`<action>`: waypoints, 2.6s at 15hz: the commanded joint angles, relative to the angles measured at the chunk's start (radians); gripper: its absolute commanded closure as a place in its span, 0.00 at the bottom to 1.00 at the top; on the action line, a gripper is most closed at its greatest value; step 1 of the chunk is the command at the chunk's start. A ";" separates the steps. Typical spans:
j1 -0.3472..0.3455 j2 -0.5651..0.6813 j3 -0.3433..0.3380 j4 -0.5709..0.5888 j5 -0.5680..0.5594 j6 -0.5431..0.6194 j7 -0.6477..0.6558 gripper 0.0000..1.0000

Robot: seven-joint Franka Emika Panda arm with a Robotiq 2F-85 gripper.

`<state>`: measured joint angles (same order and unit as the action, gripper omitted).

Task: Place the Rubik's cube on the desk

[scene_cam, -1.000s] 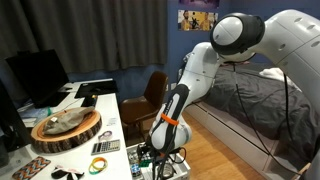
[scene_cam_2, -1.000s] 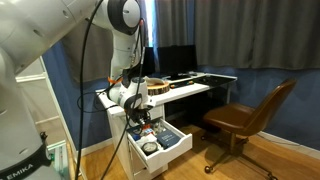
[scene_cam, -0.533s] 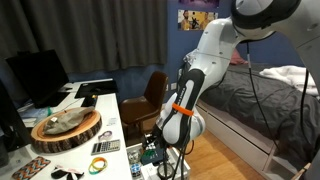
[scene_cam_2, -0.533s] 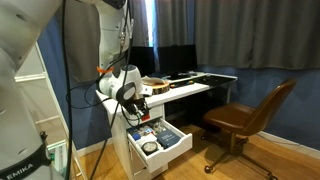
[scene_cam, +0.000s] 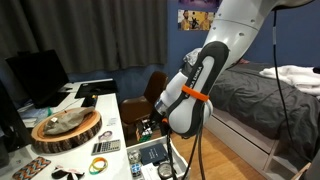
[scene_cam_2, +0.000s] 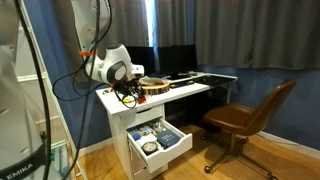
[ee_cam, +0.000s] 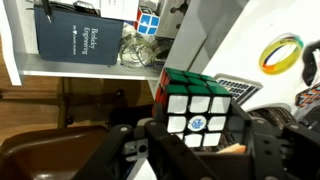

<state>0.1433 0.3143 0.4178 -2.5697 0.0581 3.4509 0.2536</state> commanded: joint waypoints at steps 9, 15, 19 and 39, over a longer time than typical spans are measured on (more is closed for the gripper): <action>0.108 -0.130 0.051 0.069 -0.002 -0.326 -0.089 0.37; 0.110 -0.124 0.053 0.086 -0.008 -0.345 -0.105 0.62; 0.157 -0.114 0.013 0.182 -0.046 -0.535 -0.133 0.62; 0.361 0.278 -0.142 0.665 -0.265 -0.853 -0.231 0.62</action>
<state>0.4807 0.5533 0.2984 -1.9578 -0.1850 2.6165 0.0363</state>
